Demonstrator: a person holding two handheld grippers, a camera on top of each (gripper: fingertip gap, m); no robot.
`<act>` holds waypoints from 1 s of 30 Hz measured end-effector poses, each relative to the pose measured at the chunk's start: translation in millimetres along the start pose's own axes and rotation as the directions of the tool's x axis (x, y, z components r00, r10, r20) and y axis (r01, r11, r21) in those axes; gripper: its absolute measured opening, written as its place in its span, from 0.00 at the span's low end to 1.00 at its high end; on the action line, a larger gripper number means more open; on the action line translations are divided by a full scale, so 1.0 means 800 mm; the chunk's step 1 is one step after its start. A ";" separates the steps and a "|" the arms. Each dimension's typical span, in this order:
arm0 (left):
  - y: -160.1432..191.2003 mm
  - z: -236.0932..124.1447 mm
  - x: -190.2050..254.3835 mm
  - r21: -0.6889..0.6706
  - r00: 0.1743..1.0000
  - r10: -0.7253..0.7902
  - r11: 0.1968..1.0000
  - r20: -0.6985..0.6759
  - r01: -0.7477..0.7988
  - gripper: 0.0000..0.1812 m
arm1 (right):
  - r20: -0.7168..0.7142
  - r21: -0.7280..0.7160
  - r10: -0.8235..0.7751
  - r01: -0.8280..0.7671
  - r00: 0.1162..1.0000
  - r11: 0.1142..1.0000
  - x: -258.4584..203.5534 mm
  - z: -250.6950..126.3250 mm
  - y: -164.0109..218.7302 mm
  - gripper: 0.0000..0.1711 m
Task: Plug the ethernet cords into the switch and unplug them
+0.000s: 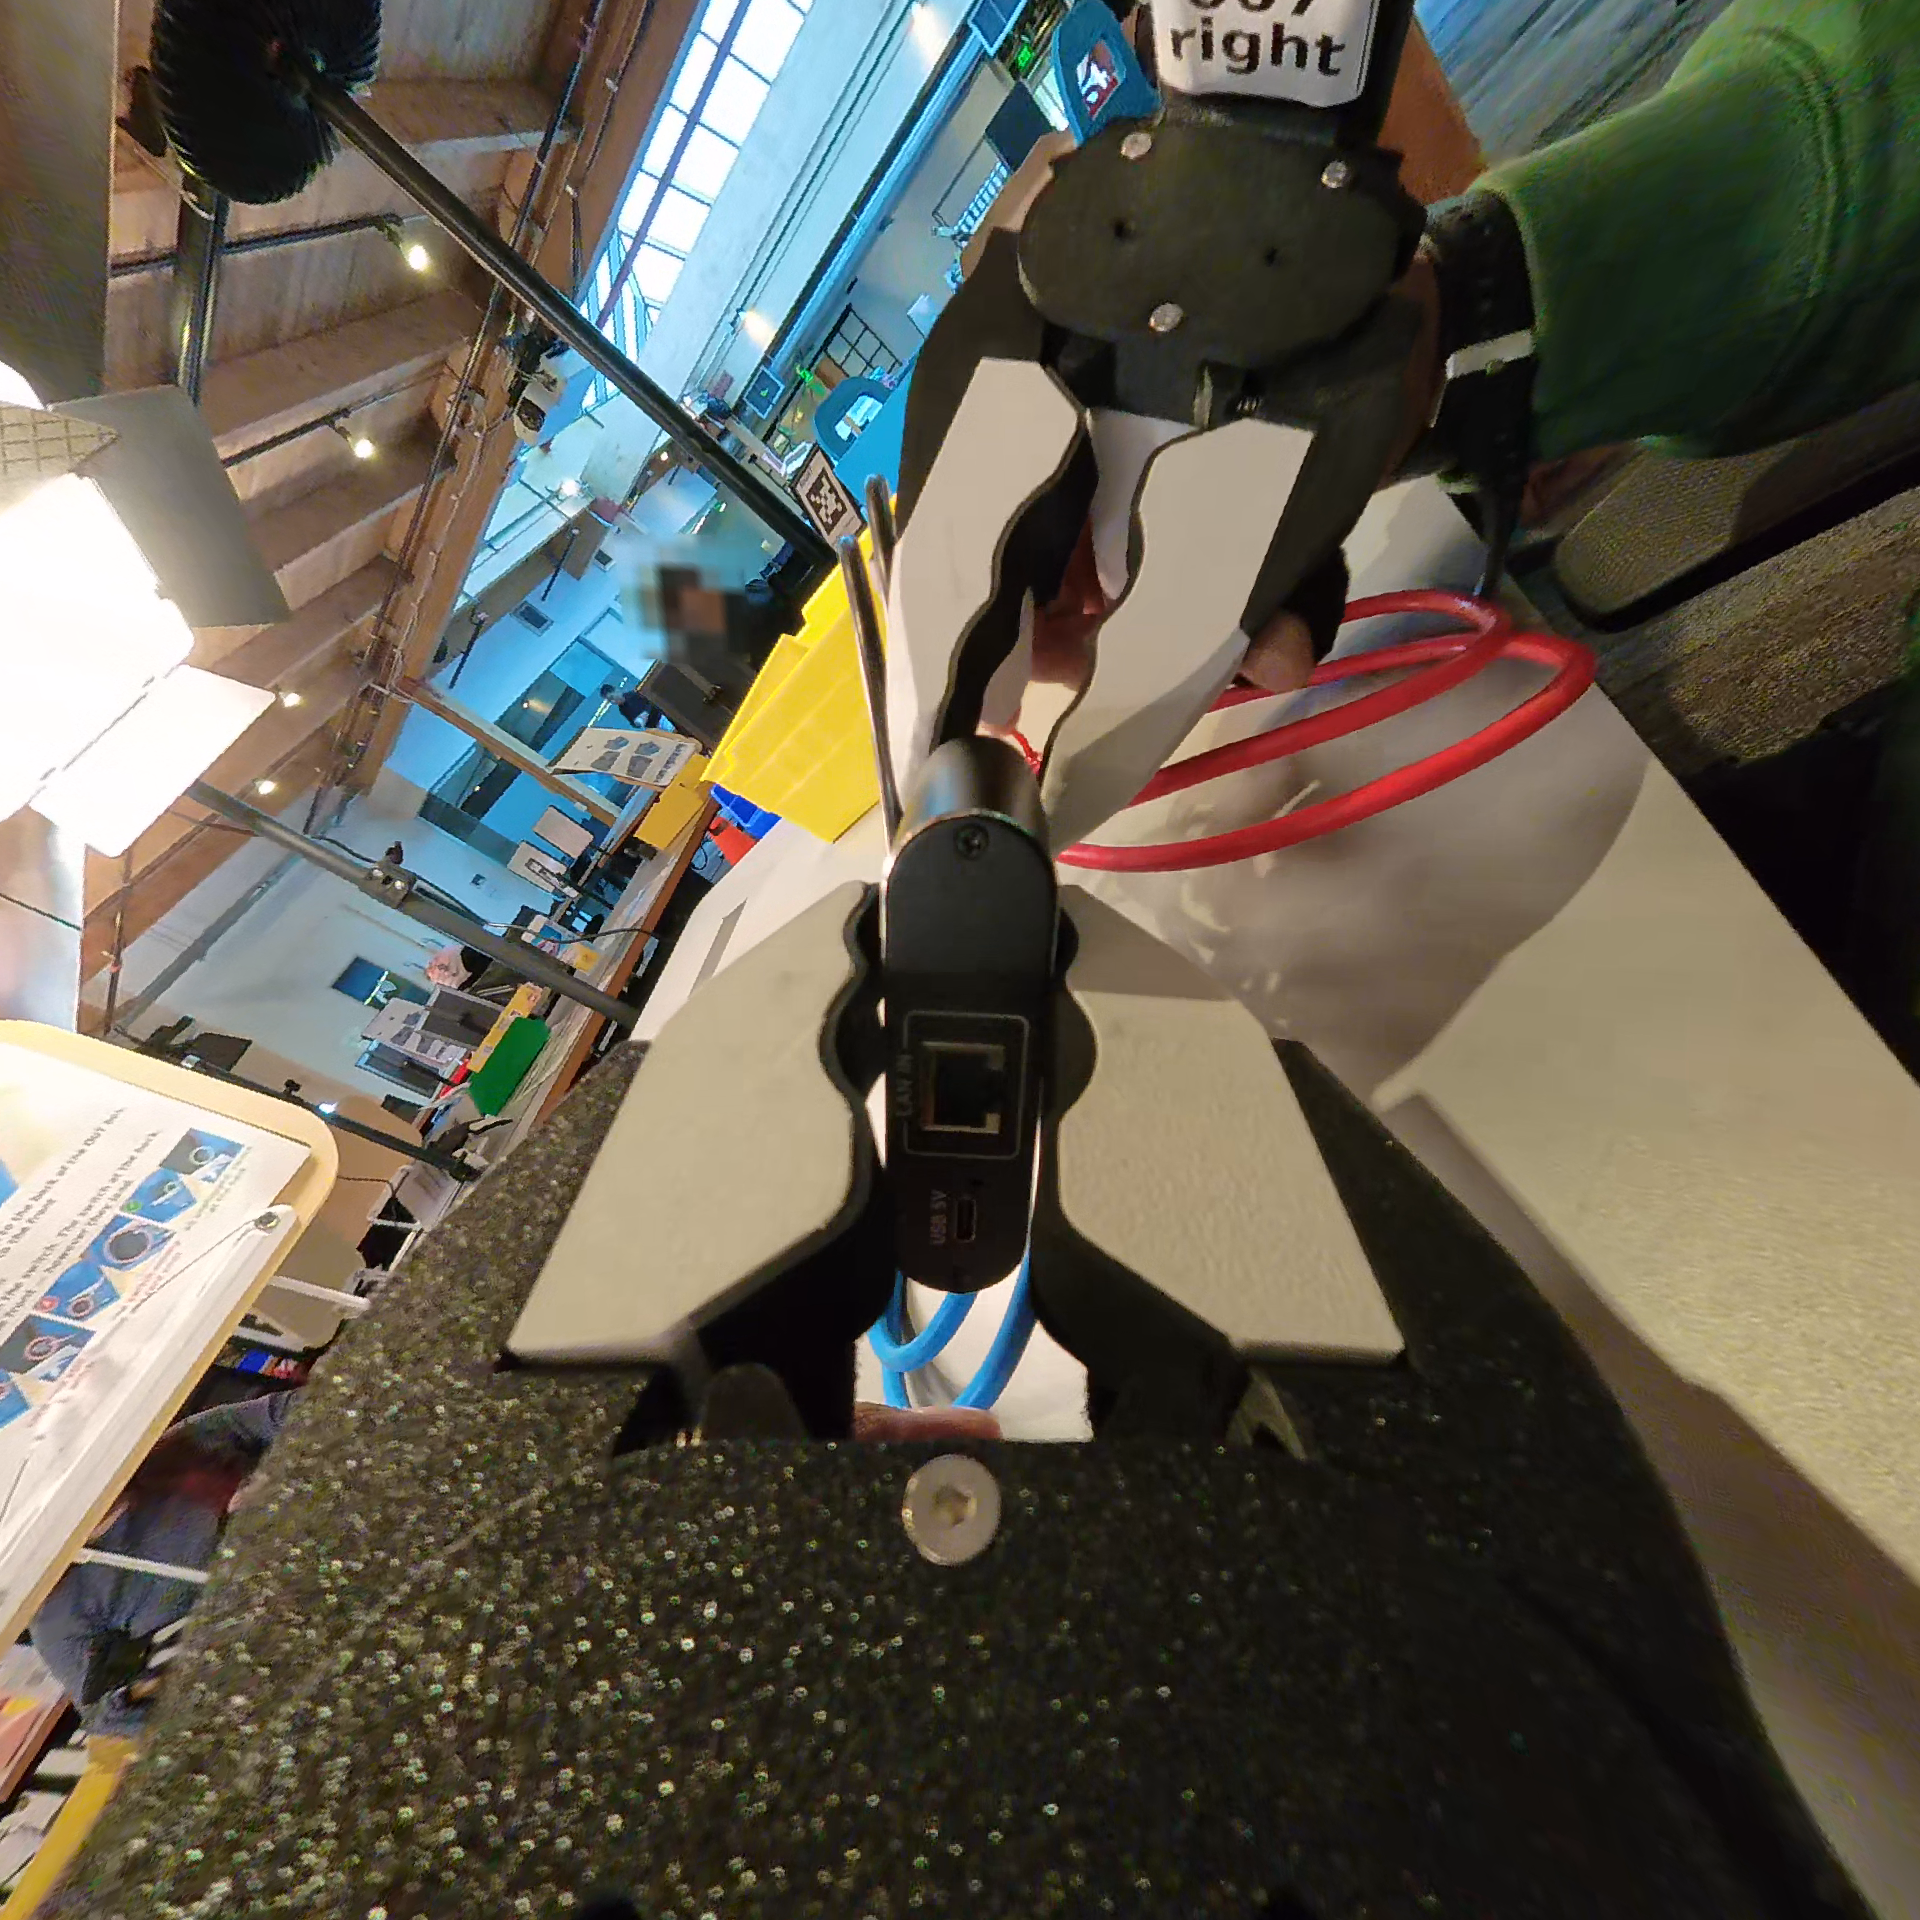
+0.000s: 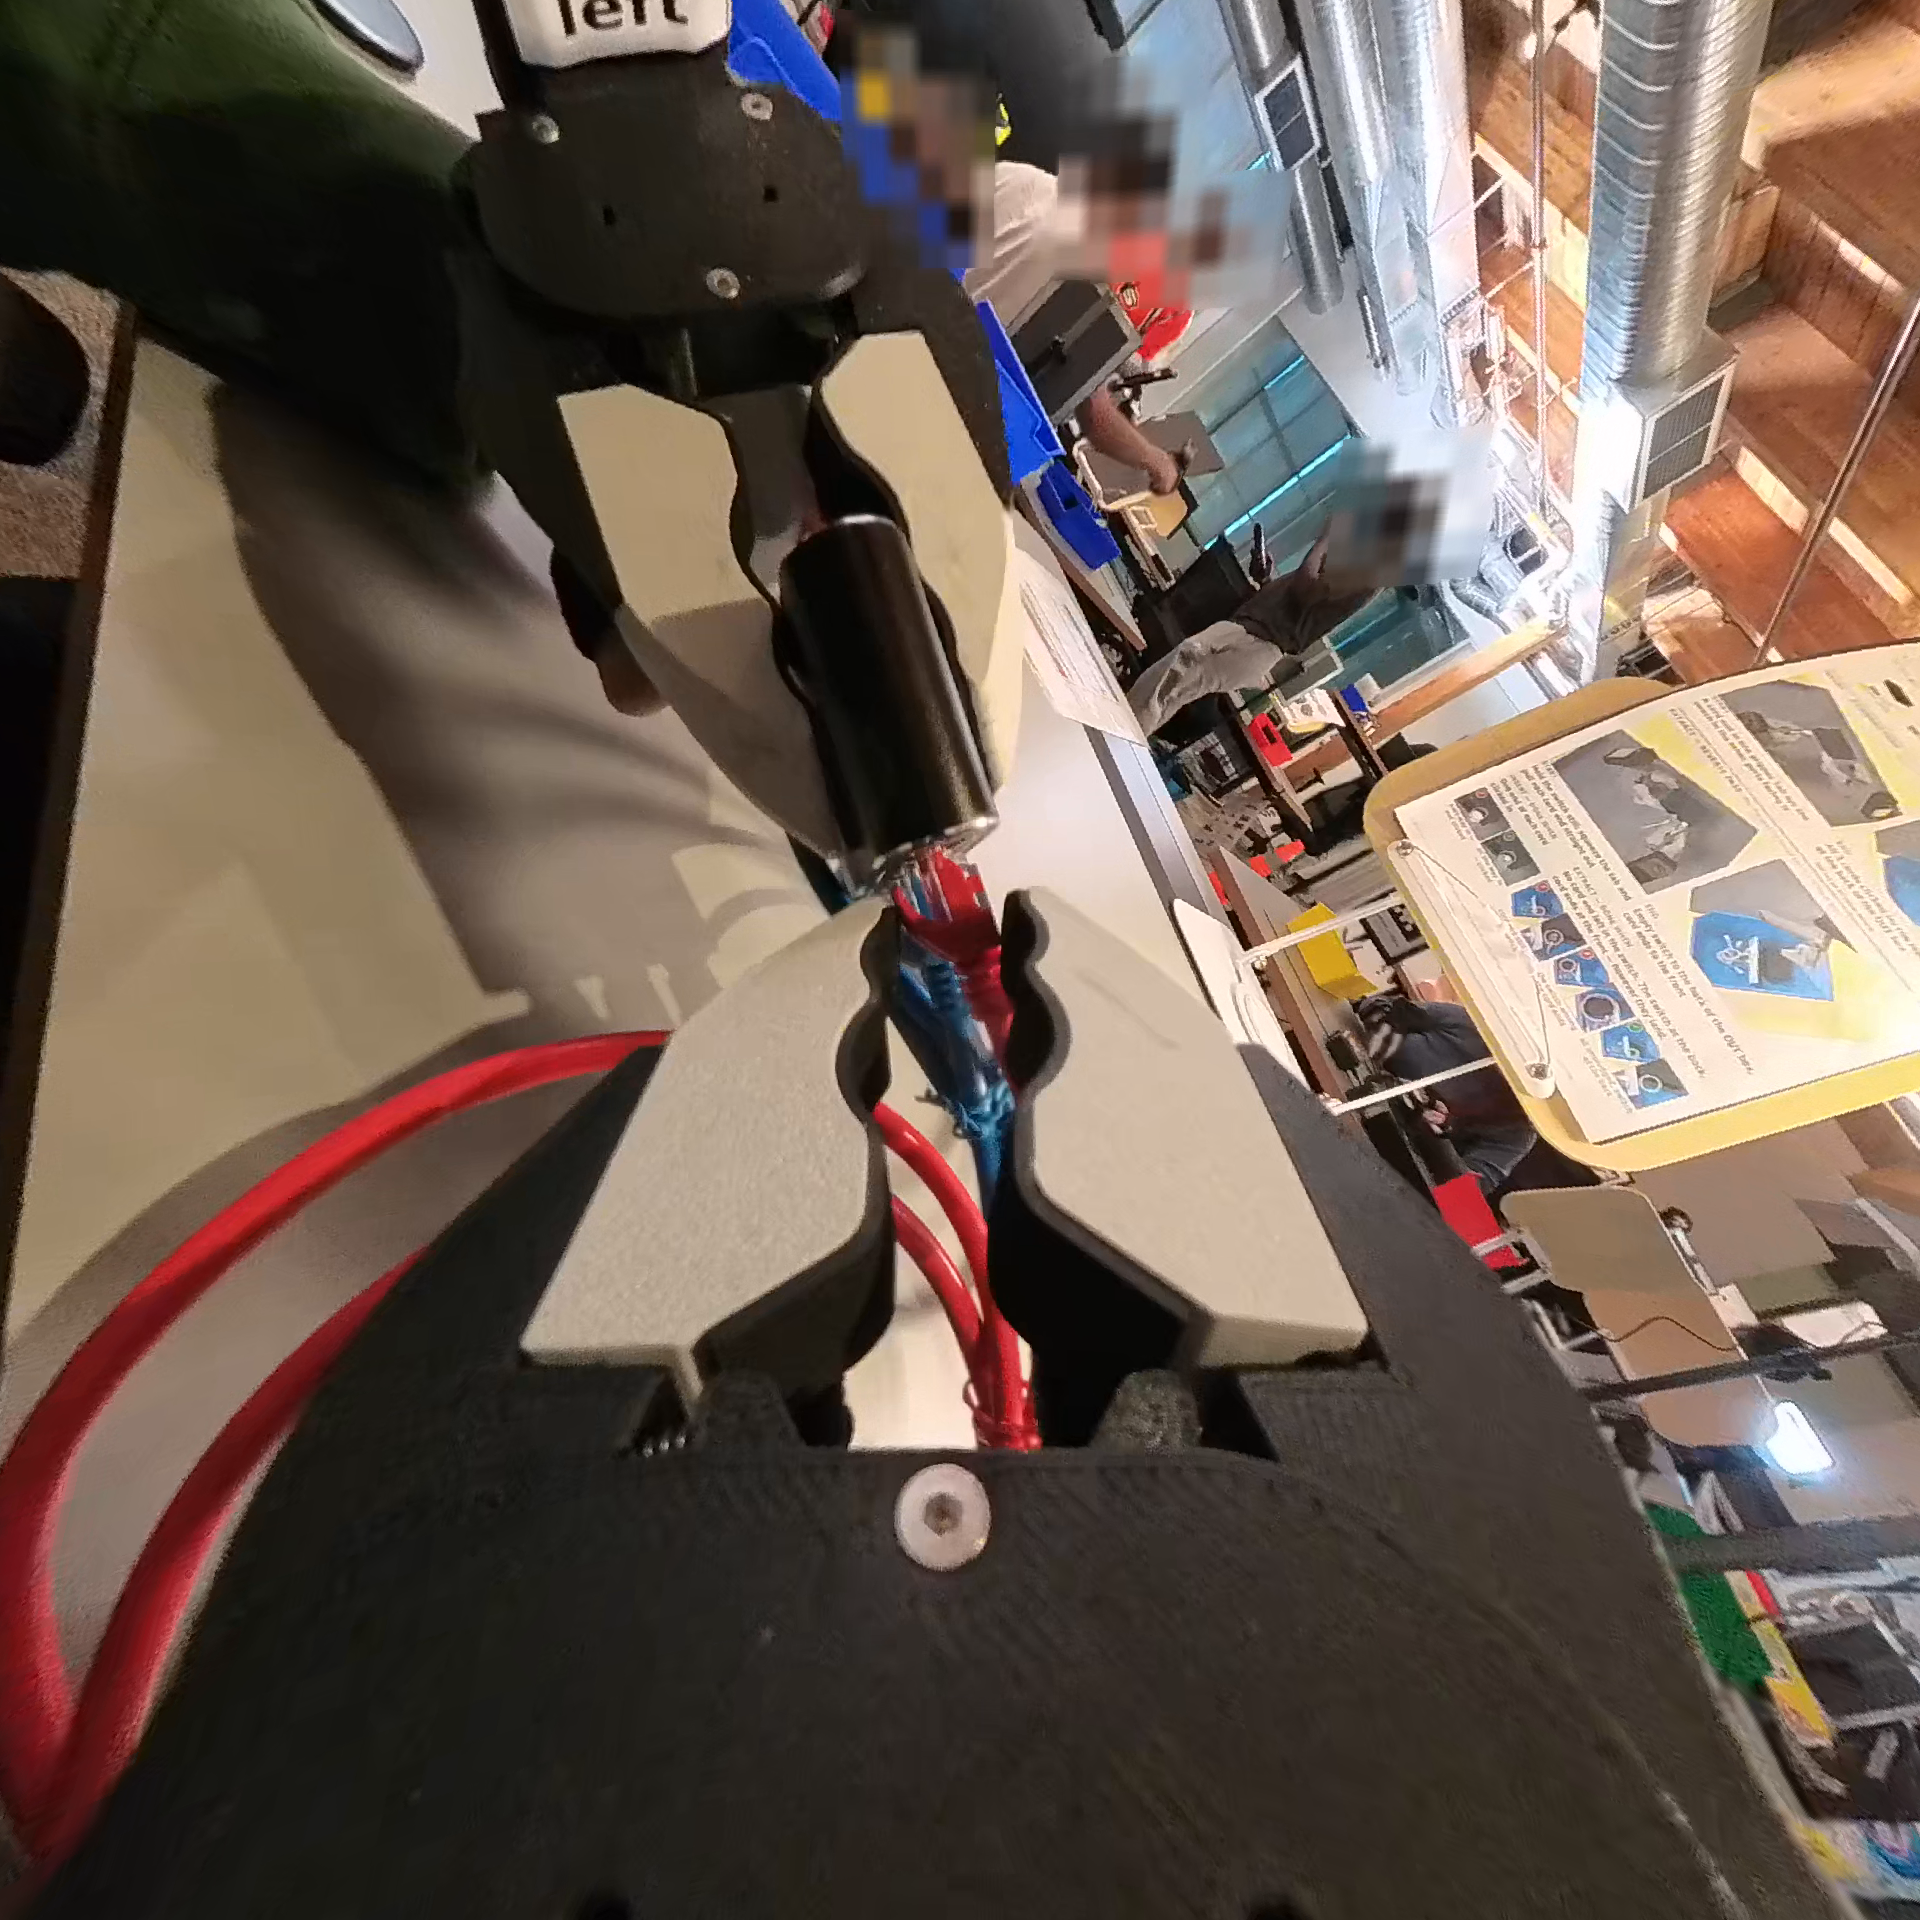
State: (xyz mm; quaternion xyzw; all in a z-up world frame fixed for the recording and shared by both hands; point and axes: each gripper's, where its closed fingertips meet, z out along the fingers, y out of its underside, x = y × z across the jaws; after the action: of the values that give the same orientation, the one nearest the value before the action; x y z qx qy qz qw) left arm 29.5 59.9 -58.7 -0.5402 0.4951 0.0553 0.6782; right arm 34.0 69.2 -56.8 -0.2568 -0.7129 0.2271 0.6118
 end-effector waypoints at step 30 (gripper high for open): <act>-0.001 -0.002 0.000 0.021 1.000 -0.021 1.000 -0.007 0.021 0.16 | -0.010 0.080 0.077 -0.076 0.997 0.994 0.001 -0.005 -0.008 0.09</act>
State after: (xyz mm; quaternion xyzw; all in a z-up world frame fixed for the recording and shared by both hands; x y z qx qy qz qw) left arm 29.1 58.7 -57.9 -0.5383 0.4922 0.0409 0.6828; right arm 37.5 64.9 -51.6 -0.2607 -0.6891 0.2768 0.6169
